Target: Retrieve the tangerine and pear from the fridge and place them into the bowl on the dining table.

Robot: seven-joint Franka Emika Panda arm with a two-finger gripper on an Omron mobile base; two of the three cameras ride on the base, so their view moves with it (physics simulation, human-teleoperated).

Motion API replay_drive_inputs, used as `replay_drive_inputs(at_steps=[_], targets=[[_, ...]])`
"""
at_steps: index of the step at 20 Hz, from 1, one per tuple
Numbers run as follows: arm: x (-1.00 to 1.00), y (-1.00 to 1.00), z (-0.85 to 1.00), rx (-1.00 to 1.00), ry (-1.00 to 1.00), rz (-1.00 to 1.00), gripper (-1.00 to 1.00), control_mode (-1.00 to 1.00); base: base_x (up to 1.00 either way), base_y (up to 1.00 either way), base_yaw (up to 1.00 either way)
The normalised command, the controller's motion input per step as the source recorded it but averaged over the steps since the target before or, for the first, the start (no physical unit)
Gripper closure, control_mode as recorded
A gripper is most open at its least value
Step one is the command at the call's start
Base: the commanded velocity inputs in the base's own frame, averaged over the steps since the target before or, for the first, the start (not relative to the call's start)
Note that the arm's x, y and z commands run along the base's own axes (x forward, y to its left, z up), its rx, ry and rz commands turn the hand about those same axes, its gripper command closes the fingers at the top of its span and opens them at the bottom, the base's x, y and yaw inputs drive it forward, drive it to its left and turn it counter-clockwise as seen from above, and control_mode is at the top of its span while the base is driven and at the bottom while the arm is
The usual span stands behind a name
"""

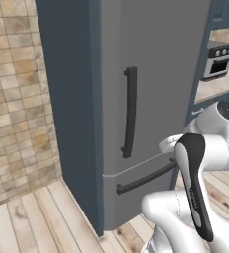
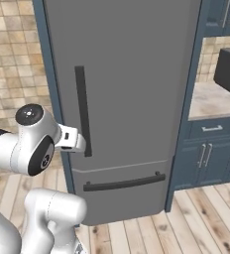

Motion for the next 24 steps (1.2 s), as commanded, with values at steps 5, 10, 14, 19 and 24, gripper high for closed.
replay_drive_inputs(at_steps=[5, 10, 14, 19, 24], targets=[[0.00, 0.00, 0.00, 0.00, 0.00, 0.00, -1.00, 1.00, -0.04, 0.06, -0.03], [0.00, 0.00, 0.00, 0.00, 0.00, 0.00, -1.00, 1.00, 0.00, -0.01, 0.00], [0.05, -0.17, 0.00, 0.01, 0.00, 0.01, -1.00, -1.00, 0.00, -0.04, 0.00], [0.29, -0.15, 0.00, 0.01, -0.01, 0.10, -1.00, -1.00, 0.00, 0.00, 0.00], [0.47, 0.00, 0.00, 0.00, -0.03, 0.20, -1.00, -1.00, 0.00, 0.00, 0.00]])
